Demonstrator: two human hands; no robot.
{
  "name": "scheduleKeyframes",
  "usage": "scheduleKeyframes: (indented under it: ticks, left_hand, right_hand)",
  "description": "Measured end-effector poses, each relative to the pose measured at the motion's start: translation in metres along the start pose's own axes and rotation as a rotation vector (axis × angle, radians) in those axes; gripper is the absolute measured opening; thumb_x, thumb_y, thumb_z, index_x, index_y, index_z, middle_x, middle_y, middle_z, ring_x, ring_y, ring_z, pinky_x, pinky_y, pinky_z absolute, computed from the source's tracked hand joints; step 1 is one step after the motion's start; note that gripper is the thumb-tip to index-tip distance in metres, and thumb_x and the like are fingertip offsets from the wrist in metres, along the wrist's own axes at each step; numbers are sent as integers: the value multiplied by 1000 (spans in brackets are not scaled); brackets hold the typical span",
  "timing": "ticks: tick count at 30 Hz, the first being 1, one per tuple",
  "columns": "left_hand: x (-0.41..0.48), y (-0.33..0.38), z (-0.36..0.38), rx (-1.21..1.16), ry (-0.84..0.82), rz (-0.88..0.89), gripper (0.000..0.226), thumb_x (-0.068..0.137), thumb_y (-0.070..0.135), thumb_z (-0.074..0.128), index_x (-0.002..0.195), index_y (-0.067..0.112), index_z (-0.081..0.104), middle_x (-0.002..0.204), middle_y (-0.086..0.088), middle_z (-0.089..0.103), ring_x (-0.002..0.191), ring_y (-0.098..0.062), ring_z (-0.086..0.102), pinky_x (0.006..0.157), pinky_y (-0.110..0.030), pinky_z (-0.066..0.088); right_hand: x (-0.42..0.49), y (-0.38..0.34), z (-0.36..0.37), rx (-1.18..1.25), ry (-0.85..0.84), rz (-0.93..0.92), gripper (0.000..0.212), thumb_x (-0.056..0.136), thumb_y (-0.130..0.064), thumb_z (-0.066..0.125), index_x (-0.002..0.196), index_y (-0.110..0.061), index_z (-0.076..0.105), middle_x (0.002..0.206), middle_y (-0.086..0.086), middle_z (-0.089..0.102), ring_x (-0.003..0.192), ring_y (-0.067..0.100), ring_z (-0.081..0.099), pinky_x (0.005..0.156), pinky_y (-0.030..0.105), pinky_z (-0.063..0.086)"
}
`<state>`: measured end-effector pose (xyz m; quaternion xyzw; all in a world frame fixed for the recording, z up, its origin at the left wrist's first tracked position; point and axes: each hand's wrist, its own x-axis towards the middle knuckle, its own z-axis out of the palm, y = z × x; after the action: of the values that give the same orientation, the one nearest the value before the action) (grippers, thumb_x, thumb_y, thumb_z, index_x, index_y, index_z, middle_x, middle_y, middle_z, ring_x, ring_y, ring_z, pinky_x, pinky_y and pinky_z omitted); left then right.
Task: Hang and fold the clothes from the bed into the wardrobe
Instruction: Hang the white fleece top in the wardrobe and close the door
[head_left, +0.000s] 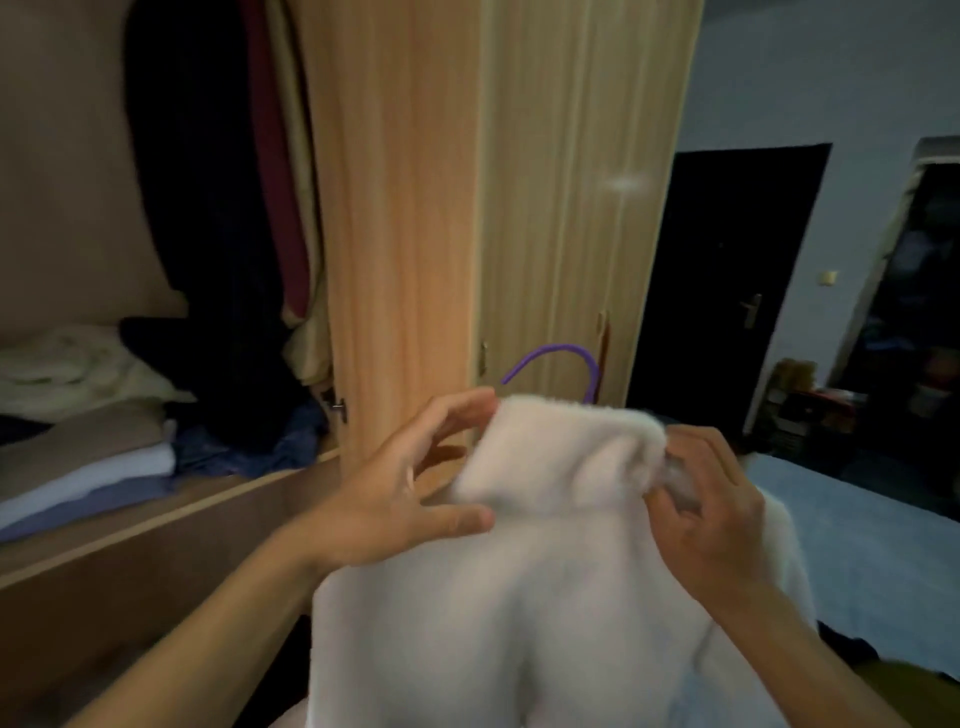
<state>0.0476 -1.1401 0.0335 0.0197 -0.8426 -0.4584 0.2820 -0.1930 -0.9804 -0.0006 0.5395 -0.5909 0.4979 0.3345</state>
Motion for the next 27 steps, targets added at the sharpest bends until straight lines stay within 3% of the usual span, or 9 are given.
scheduleKeyframes:
  ticks: [2, 4, 9, 12, 14, 17, 20, 23, 27]
  left_hand:
    - [-9, 6, -29, 21, -28, -14, 84, 78, 22, 83, 149, 22, 38, 151, 3, 47, 145, -18, 37, 120, -52, 25]
    - [-18, 8, -52, 86, -24, -29, 73, 78, 17, 85, 140, 24, 49, 141, 7, 55, 139, -13, 45, 120, -45, 29]
    - [-54, 17, -97, 192, 77, -120, 47, 69, 13, 91, 105, 13, 60, 100, 4, 64, 96, -11, 61, 87, -31, 50]
    - [-76, 21, -113, 455, 195, -57, 37, 72, 20, 87, 92, 7, 59, 88, -6, 59, 82, -22, 58, 73, -42, 50]
    - [-84, 21, -112, 675, 238, 92, 27, 79, 20, 82, 88, 6, 61, 88, -5, 56, 81, -22, 57, 69, -44, 47]
    - [-95, 11, -109, 1005, 258, 204, 18, 81, 5, 78, 90, 12, 64, 105, 1, 58, 90, -21, 55, 67, -40, 46]
    - [-110, -4, -108, 1303, 355, 356, 24, 79, -6, 65, 86, 14, 53, 107, -1, 55, 86, -24, 48, 64, -35, 38]
    - [-121, -10, -111, 1517, 482, 545, 18, 90, -1, 52, 85, 14, 45, 104, -9, 52, 83, -27, 47, 62, -40, 36]
    - [-128, -6, -123, 1727, 609, 515, 22, 80, 0, 63, 82, 13, 45, 102, -10, 55, 73, -30, 55, 60, -43, 38]
  right_hand:
    - [0, -22, 23, 23, 5, -5, 20, 76, -2, 61, 94, 6, 62, 93, 18, 62, 84, 12, 50, 85, -2, 34]
    - [0, -42, 42, 69, 9, -23, 23, 80, -10, 57, 90, 9, 64, 92, 14, 60, 85, 6, 49, 86, -2, 34]
    - [6, -71, 83, 189, -10, -12, 23, 81, -16, 56, 92, 3, 63, 94, 4, 57, 86, 2, 48, 82, 0, 35]
    - [12, -80, 110, 246, -25, 9, 16, 77, -5, 62, 92, -1, 62, 93, 1, 56, 83, 5, 50, 79, 3, 36]
    - [14, -85, 125, 260, -31, 15, 19, 73, 0, 63, 91, -1, 62, 91, 1, 55, 81, 7, 49, 77, 5, 37]
    - [19, -93, 147, 319, -41, -6, 21, 72, 3, 63, 92, 0, 63, 91, 0, 54, 82, 7, 49, 78, 4, 36]
    - [25, -96, 162, 387, -56, -57, 19, 76, -2, 65, 95, 0, 64, 94, -1, 54, 85, 4, 50, 81, 2, 36]
    - [35, -95, 172, 456, -39, -103, 16, 79, -4, 66, 95, -1, 65, 94, -1, 55, 86, 3, 51, 82, 2, 36]
    - [43, -93, 187, 508, -28, -126, 17, 78, -2, 65, 94, -2, 66, 95, -1, 56, 87, 5, 52, 84, 3, 36]
